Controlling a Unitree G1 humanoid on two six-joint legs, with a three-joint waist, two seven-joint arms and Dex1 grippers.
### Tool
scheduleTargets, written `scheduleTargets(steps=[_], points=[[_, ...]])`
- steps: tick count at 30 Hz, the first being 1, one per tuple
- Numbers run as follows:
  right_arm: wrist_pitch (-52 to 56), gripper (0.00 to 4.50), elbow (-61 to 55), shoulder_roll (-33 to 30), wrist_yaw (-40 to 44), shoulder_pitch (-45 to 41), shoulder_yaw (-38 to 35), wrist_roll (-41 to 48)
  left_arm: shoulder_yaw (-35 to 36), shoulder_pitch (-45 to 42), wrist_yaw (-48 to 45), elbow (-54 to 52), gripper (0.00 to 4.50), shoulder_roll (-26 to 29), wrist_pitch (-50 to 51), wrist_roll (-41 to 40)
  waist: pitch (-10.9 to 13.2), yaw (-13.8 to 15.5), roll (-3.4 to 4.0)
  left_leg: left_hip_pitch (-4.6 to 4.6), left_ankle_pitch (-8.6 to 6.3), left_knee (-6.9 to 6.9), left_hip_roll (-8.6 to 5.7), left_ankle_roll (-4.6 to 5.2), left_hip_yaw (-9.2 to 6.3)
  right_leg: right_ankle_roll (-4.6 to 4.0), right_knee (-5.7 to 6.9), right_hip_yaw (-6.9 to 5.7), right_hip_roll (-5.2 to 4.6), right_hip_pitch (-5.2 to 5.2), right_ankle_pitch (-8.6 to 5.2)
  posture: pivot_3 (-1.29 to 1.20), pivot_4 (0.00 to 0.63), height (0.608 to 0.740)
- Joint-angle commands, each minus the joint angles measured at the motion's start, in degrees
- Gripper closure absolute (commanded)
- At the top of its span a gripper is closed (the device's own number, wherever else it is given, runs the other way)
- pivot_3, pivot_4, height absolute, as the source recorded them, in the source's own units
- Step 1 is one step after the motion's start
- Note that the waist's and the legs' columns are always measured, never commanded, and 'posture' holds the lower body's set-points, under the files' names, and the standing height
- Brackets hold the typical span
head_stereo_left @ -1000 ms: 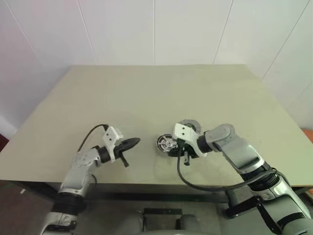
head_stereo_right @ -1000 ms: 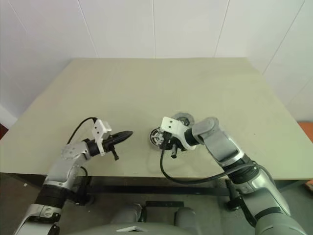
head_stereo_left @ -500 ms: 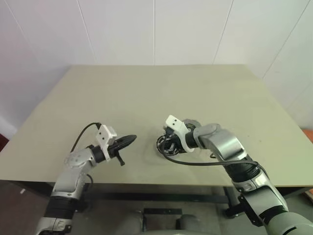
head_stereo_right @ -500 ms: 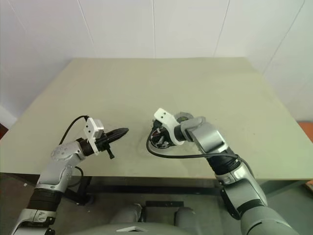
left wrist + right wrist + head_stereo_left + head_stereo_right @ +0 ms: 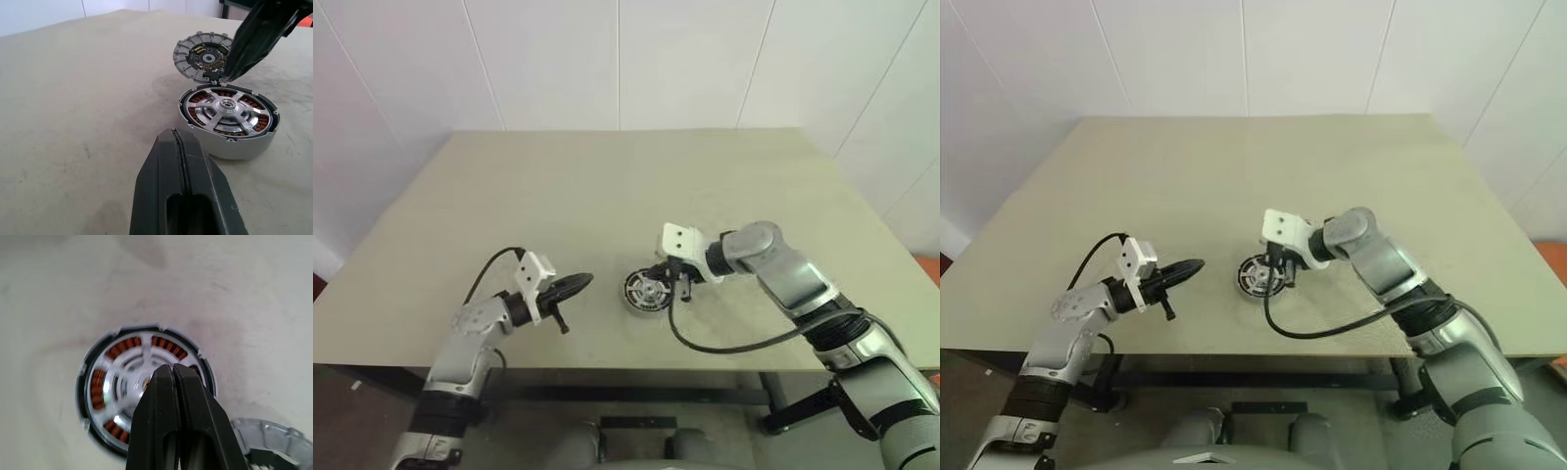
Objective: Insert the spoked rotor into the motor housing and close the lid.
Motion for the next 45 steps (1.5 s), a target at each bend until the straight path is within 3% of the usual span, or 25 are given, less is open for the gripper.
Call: scheduleTargets(steps=[1, 7, 10, 16, 30, 32, 36, 40, 45], points=[[-6.4, 4.47, -0.3, -2.6, 4.9, -2.2, 0.2, -1.8, -0.1, -1.4, -0.2, -0.4, 4.50, -0.1, -1.0, 0.0, 0.0, 0.0, 0.00, 0.00, 0.00, 0.00, 0.00, 0.00, 0.00, 0.00, 0.00, 0.00, 0.00, 0.00, 0.00, 0.00, 0.000, 0.740], [-9.4, 4.47, -2.3, -5.8, 11.8, -2.1, 0.4, -2.7, -0.1, -1.3, -0.6, 0.1, 4.50, -0.2, -1.2, 0.2, 0.0, 0.2, -0.01, 0.00, 0.00, 0.00, 0.04, 0.00, -0.02, 0.00, 0.00, 0.00, -0.02, 0.01, 0.00, 0.00, 0.000, 0.740], [-9.5, 3.84, -2.6, -5.8, 12.8, -1.6, 0.2, -3.6, -0.1, -1.3, -0.6, 0.4, 4.50, -0.2, -1.2, 0.4, 0.0, 0.2, -0.01, 0.00, -0.01, 0.00, 0.05, -0.02, -0.03, -0.01, 0.00, 0.01, -0.02, 0.01, 0.00, 0.00, 0.000, 0.740], [-9.6, 1.90, -2.7, -4.4, 10.8, 0.1, 0.4, -6.0, -0.2, -1.1, -0.7, 0.7, 4.50, -0.3, -1.1, 0.8, 0.0, 0.5, -0.01, 0.00, -0.04, 0.00, 0.05, -0.07, -0.07, -0.01, 0.00, 0.01, -0.03, 0.00, 0.00, 0.00, 0.000, 0.740], [-11.5, 1.90, -0.8, -3.7, 9.0, 3.6, 1.1, -11.2, -0.2, -1.1, -0.5, 0.7, 4.50, -0.3, -0.2, 1.1, 0.0, 0.5, -0.01, -0.01, -0.04, 0.01, 0.04, -0.06, -0.06, -0.01, 0.00, 0.01, -0.04, 0.00, 0.00, 0.00, 0.000, 0.740], [-12.0, 2.18, -0.3, -3.7, 8.8, 3.9, 1.2, -11.8, -0.3, -1.1, -0.5, 0.7, 4.50, -0.3, -0.2, 1.1, 0.0, 0.6, -0.01, 0.00, -0.04, 0.01, 0.04, -0.06, -0.06, -0.01, 0.00, 0.01, -0.04, 0.00, 0.00, 0.00, 0.000, 0.740], [-11.3, 3.47, -1.0, -3.2, 8.8, 5.0, 1.1, -11.7, -0.3, -1.0, -0.4, 0.6, 4.50, -0.3, 0.1, 1.2, 0.0, 0.6, -0.02, 0.02, -0.03, 0.01, 0.04, -0.05, -0.06, -0.01, 0.00, 0.01, -0.03, 0.03, 0.00, 0.00, 0.000, 0.740], [-11.0, 4.49, -1.0, -2.6, 7.6, 5.2, 0.8, -12.3, -0.3, -1.1, -0.4, 0.7, 4.50, -0.3, 0.2, 1.2, 0.0, 0.5, -0.04, 0.11, -0.04, 0.01, 0.04, -0.07, -0.06, -0.01, 0.00, 0.01, -0.02, 0.12, 0.00, 0.00, 0.000, 0.740], [-9.0, 4.49, -1.7, -2.3, 7.9, 4.8, -0.3, -11.3, -0.4, -1.2, -0.3, 0.8, 4.50, -0.3, 0.1, 1.3, 0.0, 0.6, -0.05, 0.14, -0.04, 0.03, 0.04, -0.07, -0.08, -0.01, -0.01, 0.01, -0.05, 0.18, 0.00, 0.00, 0.000, 0.740]])
